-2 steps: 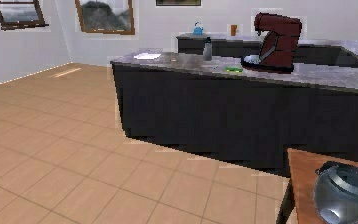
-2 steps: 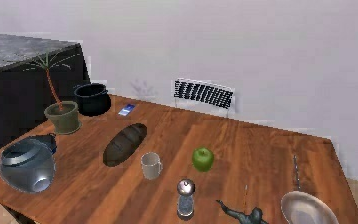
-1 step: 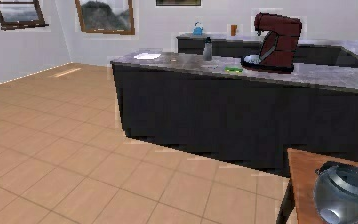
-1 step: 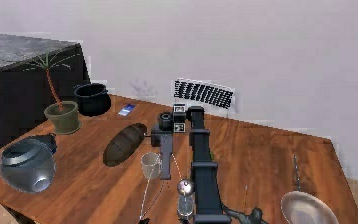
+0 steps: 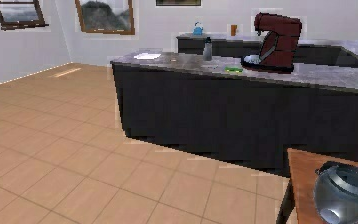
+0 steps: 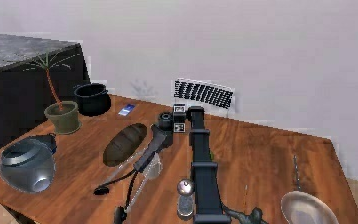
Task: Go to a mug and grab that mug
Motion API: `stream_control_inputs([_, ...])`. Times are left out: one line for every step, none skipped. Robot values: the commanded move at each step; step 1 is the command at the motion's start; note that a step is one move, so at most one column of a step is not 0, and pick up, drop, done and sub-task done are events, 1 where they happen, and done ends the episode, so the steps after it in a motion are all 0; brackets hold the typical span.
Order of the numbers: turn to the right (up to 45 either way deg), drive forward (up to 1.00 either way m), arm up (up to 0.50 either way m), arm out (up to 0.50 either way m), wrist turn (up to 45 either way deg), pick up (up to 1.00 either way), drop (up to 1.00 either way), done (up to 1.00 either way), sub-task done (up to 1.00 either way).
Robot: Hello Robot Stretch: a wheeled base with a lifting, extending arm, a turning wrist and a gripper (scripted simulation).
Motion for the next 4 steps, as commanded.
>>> stream_control_inputs([0.0, 0.0, 0.0, 0.0, 45.0, 0.0, 0.0, 0.0, 0.0])
stream_control_inputs([0.0, 0.0, 0.0, 0.0, 45.0, 0.0, 0.0, 0.0, 0.0])
stream_control_inputs([0.0, 0.0, 0.0, 0.0, 21.0, 0.0, 0.0, 0.0, 0.0])
stream_control_inputs([0.0, 0.0, -0.3, 0.0, 0.0, 0.0, 0.0, 0.0, 0.0])
